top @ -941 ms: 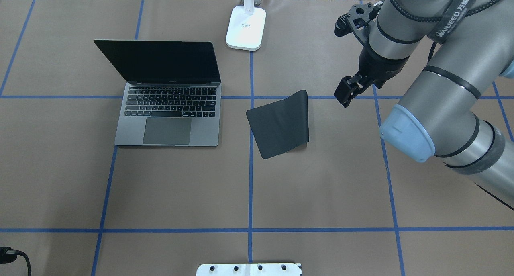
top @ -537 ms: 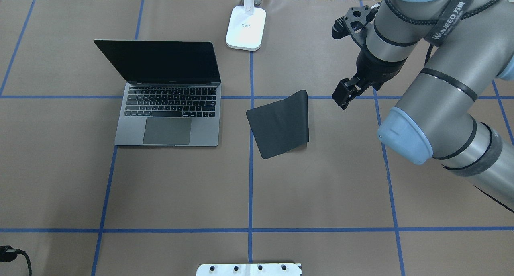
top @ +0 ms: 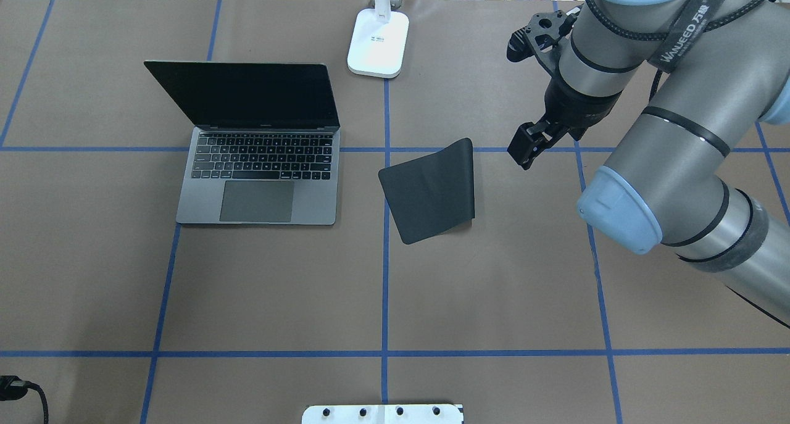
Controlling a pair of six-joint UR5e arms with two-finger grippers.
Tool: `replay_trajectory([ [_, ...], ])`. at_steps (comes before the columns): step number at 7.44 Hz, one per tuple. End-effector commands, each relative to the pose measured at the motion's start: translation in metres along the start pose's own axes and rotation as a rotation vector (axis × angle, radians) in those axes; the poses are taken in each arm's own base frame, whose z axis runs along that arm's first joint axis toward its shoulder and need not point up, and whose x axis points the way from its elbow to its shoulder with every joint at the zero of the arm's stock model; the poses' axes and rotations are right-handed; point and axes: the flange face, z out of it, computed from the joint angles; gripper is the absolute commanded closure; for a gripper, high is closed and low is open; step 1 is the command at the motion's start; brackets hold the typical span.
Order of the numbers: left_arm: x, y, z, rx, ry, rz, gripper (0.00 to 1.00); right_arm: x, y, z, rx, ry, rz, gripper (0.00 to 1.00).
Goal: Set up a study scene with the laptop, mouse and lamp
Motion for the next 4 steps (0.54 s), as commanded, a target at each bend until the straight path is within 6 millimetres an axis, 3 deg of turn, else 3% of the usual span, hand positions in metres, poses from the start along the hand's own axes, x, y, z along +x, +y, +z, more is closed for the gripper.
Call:
replay_trajectory([
  [1,0.0017,-0.0005,-0.0004,0.000,0.002,0.004,0.17,-0.0002,-0.0001,0.0005,-0.001,0.000,0.000,0.00],
  [4,0.0018,-0.0016,-0.0020,0.006,0.004,0.000,0.17,0.0011,0.0005,0.0017,-0.002,0.004,0.001,0.00],
])
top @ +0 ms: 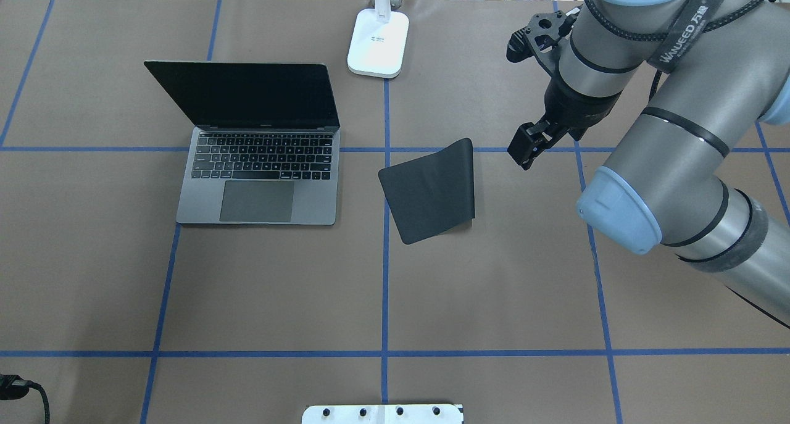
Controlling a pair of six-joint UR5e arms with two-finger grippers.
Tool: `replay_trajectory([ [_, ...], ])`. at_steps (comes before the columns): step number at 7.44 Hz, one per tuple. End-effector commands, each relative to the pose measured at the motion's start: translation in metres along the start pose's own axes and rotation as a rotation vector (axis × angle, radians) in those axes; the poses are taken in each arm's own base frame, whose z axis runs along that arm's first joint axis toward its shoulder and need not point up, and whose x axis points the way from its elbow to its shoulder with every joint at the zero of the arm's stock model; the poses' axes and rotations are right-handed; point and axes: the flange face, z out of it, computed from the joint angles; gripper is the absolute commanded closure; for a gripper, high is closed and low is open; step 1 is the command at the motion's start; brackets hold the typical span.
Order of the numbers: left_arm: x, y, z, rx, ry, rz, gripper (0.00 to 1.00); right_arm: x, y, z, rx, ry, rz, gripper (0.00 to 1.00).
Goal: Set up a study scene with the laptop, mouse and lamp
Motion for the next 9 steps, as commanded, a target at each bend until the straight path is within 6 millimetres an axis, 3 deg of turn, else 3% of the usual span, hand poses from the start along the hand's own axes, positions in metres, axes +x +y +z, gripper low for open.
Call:
replay_trajectory([
  [1,0.0012,-0.0022,-0.0030,0.011,0.007,-0.002,0.17,0.0001,0.0000,0.0001,0.000,0.001,0.000,0.00],
  [5,0.0015,-0.0063,-0.0032,0.030,0.004,-0.006,0.19,-0.0009,-0.0004,0.0006,-0.001,0.000,-0.001,0.00],
  [9,0.0014,-0.0068,-0.0041,0.033,0.006,-0.006,0.31,-0.0019,-0.0002,-0.0013,0.003,-0.001,-0.003,0.00],
])
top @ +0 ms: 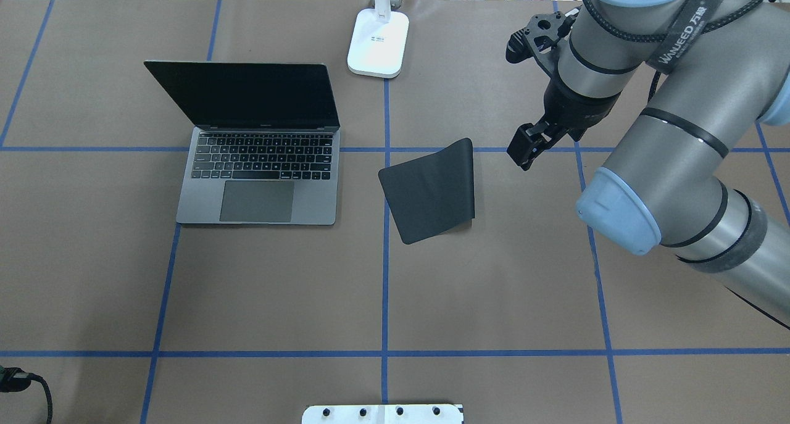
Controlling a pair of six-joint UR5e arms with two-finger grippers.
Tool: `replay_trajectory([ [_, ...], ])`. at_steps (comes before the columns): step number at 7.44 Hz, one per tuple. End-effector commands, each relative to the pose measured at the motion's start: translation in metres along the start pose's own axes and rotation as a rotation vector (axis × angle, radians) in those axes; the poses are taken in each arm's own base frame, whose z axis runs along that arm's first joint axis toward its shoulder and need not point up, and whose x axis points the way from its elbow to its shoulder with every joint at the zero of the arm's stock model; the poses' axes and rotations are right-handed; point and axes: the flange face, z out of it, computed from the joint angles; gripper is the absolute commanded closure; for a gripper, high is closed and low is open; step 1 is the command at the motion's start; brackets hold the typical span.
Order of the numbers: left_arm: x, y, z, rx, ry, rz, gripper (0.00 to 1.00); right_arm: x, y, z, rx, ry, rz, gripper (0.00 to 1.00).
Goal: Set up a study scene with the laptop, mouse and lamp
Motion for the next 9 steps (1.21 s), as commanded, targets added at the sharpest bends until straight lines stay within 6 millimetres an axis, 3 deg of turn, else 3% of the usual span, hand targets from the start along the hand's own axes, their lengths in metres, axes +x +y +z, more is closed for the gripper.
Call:
replay_trajectory([
  [1,0.000,0.000,0.000,0.001,0.001,0.000,0.32,0.000,0.000,-0.001,0.002,-0.001,-0.001,0.00],
  [2,0.000,0.000,-0.001,0.002,0.001,-0.001,0.37,-0.001,0.000,-0.002,0.002,-0.001,-0.001,0.00],
  [6,0.003,-0.004,-0.010,0.026,0.022,-0.010,0.37,0.000,0.000,0.000,0.001,0.000,0.000,0.00],
  [9,0.018,-0.007,-0.037,0.069,0.082,-0.013,0.38,0.003,0.002,-0.001,0.000,0.000,0.002,0.00],
])
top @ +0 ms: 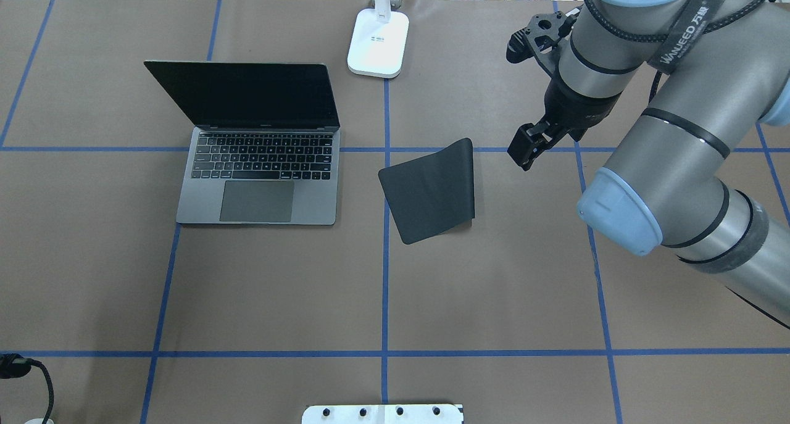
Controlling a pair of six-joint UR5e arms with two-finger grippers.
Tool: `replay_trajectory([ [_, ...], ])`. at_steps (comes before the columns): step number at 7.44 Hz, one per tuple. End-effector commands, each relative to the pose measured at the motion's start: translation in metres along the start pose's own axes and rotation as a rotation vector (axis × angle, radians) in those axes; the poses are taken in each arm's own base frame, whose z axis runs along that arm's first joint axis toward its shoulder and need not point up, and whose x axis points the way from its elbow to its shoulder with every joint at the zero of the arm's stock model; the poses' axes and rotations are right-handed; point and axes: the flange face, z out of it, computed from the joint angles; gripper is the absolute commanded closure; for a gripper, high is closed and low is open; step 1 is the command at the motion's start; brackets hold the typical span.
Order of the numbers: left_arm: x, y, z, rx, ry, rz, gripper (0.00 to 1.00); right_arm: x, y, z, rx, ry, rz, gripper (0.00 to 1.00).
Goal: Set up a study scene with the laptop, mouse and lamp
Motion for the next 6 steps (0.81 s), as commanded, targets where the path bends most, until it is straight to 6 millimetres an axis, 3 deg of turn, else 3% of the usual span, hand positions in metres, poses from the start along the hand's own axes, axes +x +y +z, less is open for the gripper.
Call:
replay_trajectory([
  [1,0.017,-0.003,-0.026,0.043,0.059,0.001,0.38,0.001,0.001,-0.001,0.001,0.000,0.000,0.00],
  [3,0.027,-0.007,-0.048,0.089,0.104,0.007,0.39,0.005,0.002,-0.004,0.006,-0.001,0.006,0.00],
  [5,0.024,-0.020,-0.066,0.155,0.126,0.072,0.39,0.014,0.001,-0.010,0.013,-0.002,0.017,0.00],
  [6,0.036,-0.031,-0.071,0.182,0.142,0.094,0.39,0.014,0.001,-0.010,0.013,-0.002,0.017,0.00],
])
